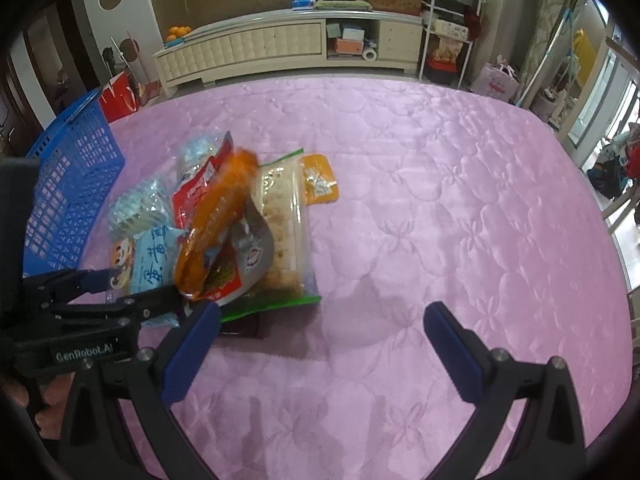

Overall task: Organize snacks
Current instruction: 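Reach the left gripper to the cartoon-printed snack bag and grasp it, then drop the cartoon bag in the basket with left gripper while right gripper drops a clear pack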

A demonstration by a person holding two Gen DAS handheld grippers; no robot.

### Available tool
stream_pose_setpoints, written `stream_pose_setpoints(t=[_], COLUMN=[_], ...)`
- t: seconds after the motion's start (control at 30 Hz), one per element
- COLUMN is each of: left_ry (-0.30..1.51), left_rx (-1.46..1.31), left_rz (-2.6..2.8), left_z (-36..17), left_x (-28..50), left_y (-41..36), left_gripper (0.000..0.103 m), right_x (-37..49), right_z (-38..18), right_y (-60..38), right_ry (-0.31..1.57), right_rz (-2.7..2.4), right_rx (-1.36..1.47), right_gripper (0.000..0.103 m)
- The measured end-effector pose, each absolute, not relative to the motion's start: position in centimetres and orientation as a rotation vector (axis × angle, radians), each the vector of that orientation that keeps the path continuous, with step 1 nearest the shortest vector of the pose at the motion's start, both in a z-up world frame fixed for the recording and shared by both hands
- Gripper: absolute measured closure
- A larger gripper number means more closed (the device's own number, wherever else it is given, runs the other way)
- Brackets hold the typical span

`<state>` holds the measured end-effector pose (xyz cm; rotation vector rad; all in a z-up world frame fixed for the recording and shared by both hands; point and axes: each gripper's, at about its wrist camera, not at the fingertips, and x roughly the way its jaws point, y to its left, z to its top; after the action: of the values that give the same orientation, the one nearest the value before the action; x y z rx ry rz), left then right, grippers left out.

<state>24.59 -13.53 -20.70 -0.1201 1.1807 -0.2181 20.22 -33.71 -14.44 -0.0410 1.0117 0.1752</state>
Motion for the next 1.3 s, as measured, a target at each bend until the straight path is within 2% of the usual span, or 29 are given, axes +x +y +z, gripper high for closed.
stream_pose_setpoints(t=[0.2, 0.4, 0.73, 0.9, 1.3], left_ry=[1.123, 0.974, 0.805, 0.788, 0.857], left_rx=[-0.073, -0.017, -0.043, -0.069, -0.114], left_rz=[-0.224, -0.248, -0.163, -0.054, 0.072], left_z=[-18.5, -12.8, -5.7, -4.8, -8.0], left_x=[23.0, 20.1, 17.6, 18.0, 19.5], left_y=[-13.5, -12.8, -6.9, -1.8, 5.1], left_gripper=[0.036, 0.036, 0.036, 0.036, 0.036], right_x=[20.0, 19.8, 20.8, 21.6, 25.6], right_z=[-13.4, -11.8, -9.3, -9.3, -14.0], right_y=[-33.8, -33.0, -28.2, -24.2, -17.1], right_ry=[1.012, 0.990, 0.957, 0.948, 1.048], right_rz=[0.194, 0.211, 0.323, 0.381, 0.470], right_rx=[0.004, 0.019, 0.025, -0.036, -0.115], right_gripper=[0.000, 0.000, 0.000, 0.000, 0.001])
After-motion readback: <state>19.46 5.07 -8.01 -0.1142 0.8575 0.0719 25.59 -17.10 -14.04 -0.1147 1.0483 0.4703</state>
